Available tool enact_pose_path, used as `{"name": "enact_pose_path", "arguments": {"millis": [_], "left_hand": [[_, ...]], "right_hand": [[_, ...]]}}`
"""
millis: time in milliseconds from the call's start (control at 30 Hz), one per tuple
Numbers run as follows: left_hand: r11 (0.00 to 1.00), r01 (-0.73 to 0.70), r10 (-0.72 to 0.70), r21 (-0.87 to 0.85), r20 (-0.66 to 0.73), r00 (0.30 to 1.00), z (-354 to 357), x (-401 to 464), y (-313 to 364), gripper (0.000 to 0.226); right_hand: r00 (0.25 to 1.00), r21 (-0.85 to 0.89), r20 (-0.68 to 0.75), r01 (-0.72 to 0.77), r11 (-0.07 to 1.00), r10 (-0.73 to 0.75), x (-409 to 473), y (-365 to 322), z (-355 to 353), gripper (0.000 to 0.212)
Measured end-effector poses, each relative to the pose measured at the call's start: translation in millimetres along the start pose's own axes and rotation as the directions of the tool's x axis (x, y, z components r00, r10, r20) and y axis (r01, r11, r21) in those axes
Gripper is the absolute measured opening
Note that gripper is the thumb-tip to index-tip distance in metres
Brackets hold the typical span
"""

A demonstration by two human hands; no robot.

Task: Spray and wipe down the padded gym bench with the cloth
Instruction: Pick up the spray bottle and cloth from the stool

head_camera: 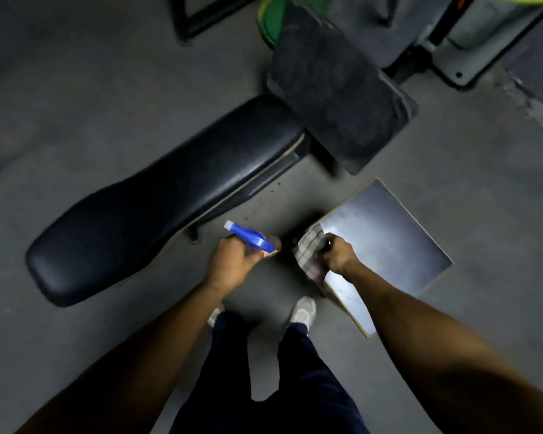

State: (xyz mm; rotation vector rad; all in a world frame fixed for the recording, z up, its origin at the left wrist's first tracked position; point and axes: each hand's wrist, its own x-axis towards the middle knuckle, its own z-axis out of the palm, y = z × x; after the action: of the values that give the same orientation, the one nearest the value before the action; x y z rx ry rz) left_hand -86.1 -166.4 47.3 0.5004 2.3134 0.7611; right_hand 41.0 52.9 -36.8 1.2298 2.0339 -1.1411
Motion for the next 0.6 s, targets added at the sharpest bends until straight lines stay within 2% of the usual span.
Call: {"name": "enact_pose_path", "arguments": {"millis": [100, 233, 333, 433, 533, 600], "left_hand": [[0.997, 0.074, -0.075, -0.023, -0.058, 0.995, -49, -12, -44, 0.028], [0.985, 0.159, -0.168, -0.068, -0.154, 0.974, -114, -21, -106, 0.029], [0.966, 0.230, -0.251, -0.113, -0.221, 0.943, -157, -27, -151, 0.032], [0.943, 0.276, -0.321, -0.184, -0.292, 0.901, -195, -36, -192, 0.031], [0.896, 0.330, -0.424, -0.298, -0.349, 0.836, -223, -48, -226, 0.027], [0.853, 0.367, -0.497, -0.371, -0.362, 0.789, -235, -56, -245, 0.034]], "right_hand": [[0.996, 0.046, 0.017, 0.088, 0.995, -0.089, -19, -67, 30, 0.029], [0.982, 0.037, 0.021, 0.185, 0.982, -0.186, -22, -153, 87, 0.023], [0.970, 0.056, 0.071, 0.227, 0.972, -0.231, -18, -216, 130, 0.034], [0.947, 0.036, 0.095, 0.305, 0.952, -0.308, -20, -279, 168, 0.037], [0.931, 0.011, 0.128, 0.343, 0.939, -0.342, -32, -338, 199, 0.025], [0.907, -0.052, 0.171, 0.398, 0.916, -0.385, -33, -368, 219, 0.025]]}}
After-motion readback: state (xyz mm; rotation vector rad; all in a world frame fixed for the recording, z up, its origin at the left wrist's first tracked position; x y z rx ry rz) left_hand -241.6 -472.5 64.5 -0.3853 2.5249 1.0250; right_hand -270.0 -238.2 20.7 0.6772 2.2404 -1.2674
